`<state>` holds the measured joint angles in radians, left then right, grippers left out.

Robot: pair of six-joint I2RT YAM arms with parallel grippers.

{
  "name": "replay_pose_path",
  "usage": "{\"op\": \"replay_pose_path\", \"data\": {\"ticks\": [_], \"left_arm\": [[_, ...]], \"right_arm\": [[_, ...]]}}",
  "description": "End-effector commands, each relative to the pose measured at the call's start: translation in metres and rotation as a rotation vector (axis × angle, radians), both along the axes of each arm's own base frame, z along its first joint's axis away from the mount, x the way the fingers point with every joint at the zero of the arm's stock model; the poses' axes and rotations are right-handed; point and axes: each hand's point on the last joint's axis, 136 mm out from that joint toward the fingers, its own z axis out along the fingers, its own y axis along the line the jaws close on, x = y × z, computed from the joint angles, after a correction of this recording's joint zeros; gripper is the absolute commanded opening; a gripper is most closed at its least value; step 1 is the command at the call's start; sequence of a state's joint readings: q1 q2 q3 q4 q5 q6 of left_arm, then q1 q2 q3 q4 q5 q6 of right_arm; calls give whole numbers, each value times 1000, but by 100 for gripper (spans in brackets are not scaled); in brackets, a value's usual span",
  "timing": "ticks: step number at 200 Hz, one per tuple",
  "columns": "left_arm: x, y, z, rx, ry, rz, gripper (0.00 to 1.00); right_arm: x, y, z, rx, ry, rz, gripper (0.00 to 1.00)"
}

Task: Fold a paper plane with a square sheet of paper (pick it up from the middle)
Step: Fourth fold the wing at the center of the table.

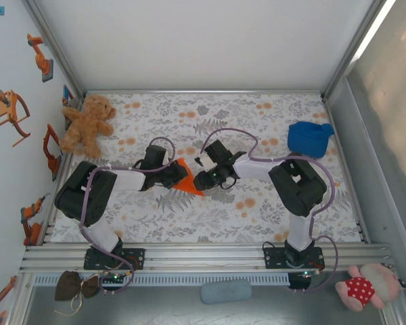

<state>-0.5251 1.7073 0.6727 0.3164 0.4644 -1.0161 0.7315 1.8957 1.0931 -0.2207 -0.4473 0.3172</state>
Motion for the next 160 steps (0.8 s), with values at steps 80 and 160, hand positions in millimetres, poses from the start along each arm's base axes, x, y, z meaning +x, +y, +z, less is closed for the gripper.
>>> {"op": "replay_pose_path", "data": {"ticks": [80,160], "left_arm": [[2,-1,0,22,13,1,12],[2,-1,0,24,17,1,12]], "right_arm": [[-5,4,10,8,4,26,32],[-9,2,-4,-25,27,37,29]]}}
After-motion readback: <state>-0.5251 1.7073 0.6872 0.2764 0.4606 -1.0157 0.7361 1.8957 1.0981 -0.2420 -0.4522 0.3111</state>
